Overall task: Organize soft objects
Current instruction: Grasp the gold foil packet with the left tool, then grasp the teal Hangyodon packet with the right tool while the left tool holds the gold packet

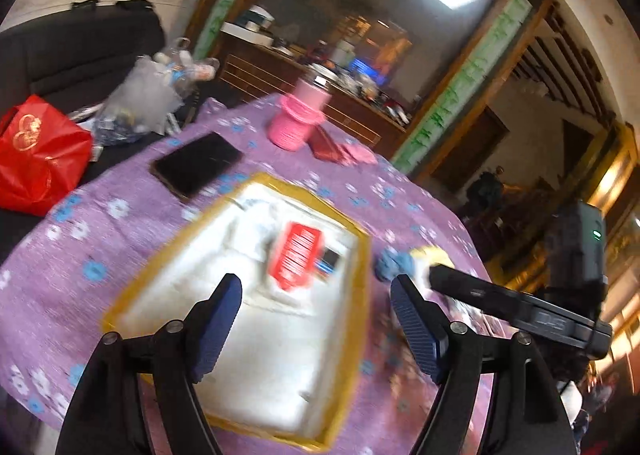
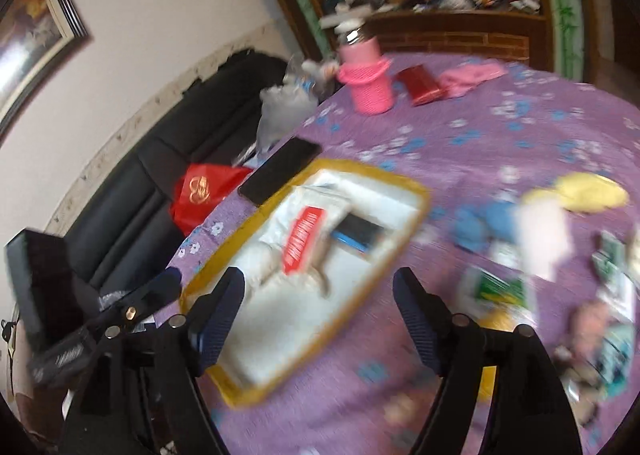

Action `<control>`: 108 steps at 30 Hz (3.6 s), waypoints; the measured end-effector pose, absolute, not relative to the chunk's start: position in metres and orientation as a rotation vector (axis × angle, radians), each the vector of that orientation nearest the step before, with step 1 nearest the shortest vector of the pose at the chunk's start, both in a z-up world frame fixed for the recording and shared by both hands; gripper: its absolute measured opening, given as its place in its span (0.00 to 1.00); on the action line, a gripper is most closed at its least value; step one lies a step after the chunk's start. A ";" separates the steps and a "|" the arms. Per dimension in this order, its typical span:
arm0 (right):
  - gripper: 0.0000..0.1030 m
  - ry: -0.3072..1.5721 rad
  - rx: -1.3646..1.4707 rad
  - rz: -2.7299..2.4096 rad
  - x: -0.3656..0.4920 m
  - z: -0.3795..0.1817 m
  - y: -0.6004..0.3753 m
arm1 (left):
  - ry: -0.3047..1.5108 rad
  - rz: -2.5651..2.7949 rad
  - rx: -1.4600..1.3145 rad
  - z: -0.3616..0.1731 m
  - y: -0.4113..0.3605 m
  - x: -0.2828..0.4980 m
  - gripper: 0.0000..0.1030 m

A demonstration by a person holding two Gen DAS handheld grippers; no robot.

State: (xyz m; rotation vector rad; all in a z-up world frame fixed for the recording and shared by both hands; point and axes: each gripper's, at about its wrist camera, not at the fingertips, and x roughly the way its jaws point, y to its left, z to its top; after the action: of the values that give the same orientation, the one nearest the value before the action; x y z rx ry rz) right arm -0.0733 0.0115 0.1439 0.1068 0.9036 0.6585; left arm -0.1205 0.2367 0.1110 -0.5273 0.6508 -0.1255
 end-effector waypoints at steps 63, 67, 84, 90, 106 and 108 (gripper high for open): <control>0.75 0.815 0.611 0.251 -0.102 0.039 -0.292 | 0.906 -0.353 -0.281 0.059 0.026 -0.042 0.56; 0.75 0.894 0.498 0.250 -0.103 0.044 -0.277 | 0.872 -0.389 -0.284 0.071 0.035 -0.060 0.56; 0.46 1.039 0.036 0.193 -0.058 0.033 -0.218 | 0.881 -0.442 -0.285 0.064 0.035 -0.080 0.56; 0.40 1.033 0.100 0.167 -0.084 0.036 -0.238 | 0.873 -0.457 -0.282 0.067 0.036 -0.089 0.56; 0.40 1.003 0.263 0.276 -0.190 0.054 -0.236 | 0.940 -0.559 -0.272 0.055 0.032 -0.141 0.56; 0.40 0.994 0.267 0.302 -0.195 0.058 -0.229 | 0.948 -0.579 -0.271 0.054 0.031 -0.150 0.56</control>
State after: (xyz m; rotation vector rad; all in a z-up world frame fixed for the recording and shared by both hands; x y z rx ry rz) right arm -0.1955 -0.2292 0.0580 0.2668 0.9941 0.3022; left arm -0.1500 0.0306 0.0544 -0.2711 0.9480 -0.5792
